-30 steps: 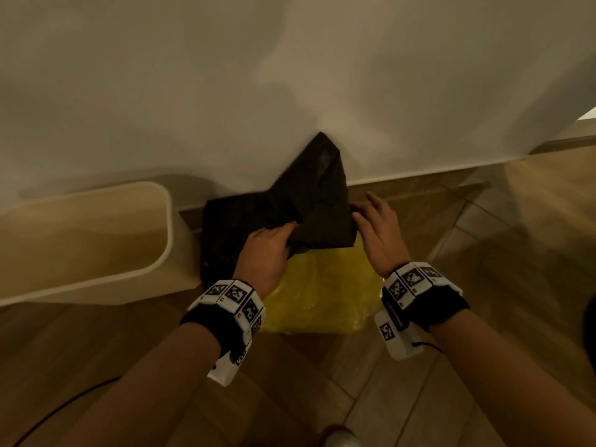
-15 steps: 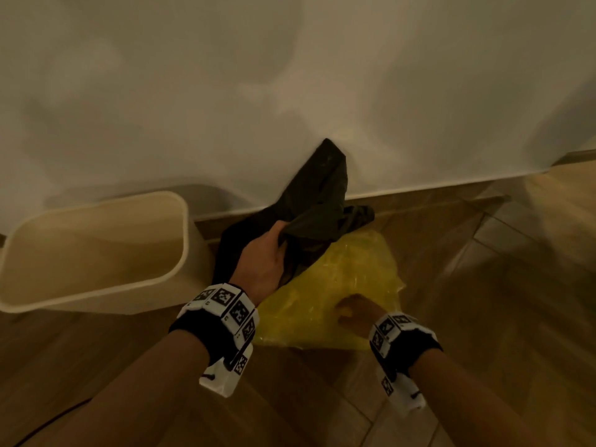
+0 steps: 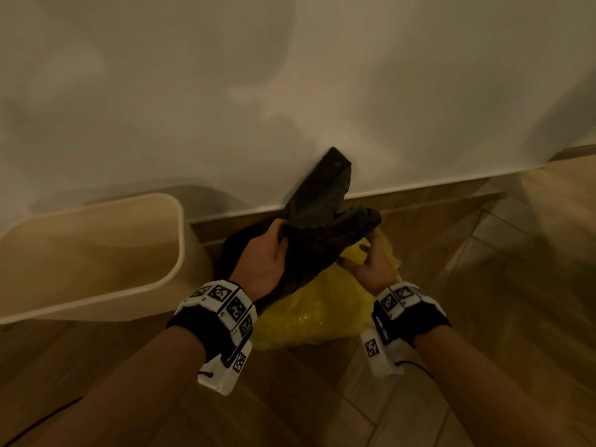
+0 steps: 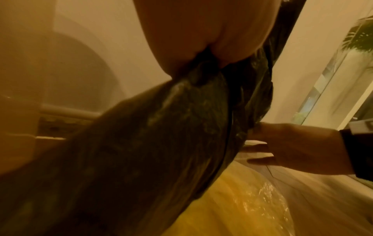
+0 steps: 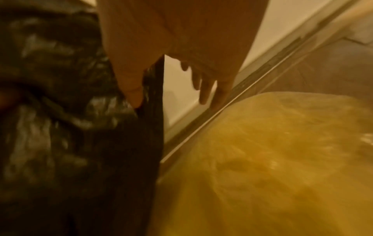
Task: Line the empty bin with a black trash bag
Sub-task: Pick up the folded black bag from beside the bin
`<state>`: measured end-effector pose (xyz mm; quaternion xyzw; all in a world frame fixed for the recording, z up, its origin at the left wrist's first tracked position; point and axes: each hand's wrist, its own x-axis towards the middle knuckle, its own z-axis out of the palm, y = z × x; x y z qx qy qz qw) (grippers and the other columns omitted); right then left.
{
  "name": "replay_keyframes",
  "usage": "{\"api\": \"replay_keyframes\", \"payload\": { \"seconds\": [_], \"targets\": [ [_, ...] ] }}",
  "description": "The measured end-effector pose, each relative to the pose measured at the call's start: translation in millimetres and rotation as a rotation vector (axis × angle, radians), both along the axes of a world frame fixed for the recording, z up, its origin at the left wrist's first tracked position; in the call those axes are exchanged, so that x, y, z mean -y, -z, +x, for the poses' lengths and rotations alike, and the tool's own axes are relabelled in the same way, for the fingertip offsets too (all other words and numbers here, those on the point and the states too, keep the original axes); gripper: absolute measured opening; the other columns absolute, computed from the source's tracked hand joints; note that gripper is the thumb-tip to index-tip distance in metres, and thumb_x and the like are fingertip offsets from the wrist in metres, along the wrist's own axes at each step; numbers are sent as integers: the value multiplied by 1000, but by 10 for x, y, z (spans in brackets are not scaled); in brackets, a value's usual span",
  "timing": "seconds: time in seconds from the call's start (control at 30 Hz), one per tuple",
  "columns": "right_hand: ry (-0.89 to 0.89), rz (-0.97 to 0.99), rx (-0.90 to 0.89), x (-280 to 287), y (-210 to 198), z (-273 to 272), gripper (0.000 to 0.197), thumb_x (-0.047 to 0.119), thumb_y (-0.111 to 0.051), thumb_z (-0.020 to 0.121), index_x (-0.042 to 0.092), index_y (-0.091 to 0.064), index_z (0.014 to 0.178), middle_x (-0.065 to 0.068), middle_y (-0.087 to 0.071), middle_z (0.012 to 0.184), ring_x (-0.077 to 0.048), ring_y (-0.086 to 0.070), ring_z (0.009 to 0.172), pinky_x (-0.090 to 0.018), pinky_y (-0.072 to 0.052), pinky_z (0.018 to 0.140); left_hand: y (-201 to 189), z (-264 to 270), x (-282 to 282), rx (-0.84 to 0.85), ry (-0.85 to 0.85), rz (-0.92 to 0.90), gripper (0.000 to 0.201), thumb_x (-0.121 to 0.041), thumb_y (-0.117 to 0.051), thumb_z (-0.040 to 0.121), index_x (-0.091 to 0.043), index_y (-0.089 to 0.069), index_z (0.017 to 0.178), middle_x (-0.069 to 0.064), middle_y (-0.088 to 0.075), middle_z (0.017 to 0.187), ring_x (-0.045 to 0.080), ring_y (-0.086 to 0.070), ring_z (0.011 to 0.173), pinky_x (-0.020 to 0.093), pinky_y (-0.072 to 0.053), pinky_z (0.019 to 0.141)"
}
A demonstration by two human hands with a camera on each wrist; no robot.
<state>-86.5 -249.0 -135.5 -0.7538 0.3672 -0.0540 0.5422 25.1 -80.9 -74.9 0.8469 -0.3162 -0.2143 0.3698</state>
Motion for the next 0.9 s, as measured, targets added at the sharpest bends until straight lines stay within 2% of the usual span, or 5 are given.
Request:
{"api": "replay_keyframes", "payload": {
  "seconds": [0.3,0.43,0.6,0.77,0.9],
  "targets": [
    [19,61,232,-109,-484,134,45,18,-52,93,10,-42,137,1,-53,128,-11,-48,120,-23,-40,98,-4,92,-47,83,-225,-215,56,-12,-57,85,-12,-32,135,14,-50,132,29,-51,121,36,-41,106],
    [-29,32,301,-244,-632,187,43,14,-50,94,8,-41,136,8,-50,123,-6,-48,113,5,-41,77,-92,3,-90,226,-147,-184,102,-48,-64,65,-16,-9,146,9,-28,148,26,-33,137,54,-33,111],
    [-164,-86,334,-374,-902,195,42,12,-54,93,6,-44,133,6,-50,120,-4,-48,110,11,-34,71,-259,-55,-78,171,-158,-43,128,-78,-54,51,-23,10,148,5,-15,156,26,-18,143,52,-19,116],
    [-489,-229,340,-584,-1179,253,45,14,-59,89,5,-48,131,-9,-52,130,-10,-51,115,-19,-42,102,-514,-35,8,-349,-243,-291,82,-60,-62,70,-27,-32,139,-4,-54,126,19,-52,122,42,-42,107],
    [-658,-351,188,-503,-1308,239,31,22,-62,87,11,-65,116,-7,-45,143,-15,-38,129,-22,-23,107,-720,93,8,-179,-236,-128,34,-14,-49,90,-10,-54,123,9,-61,119,23,-56,113,27,-42,95]
  ]
}}
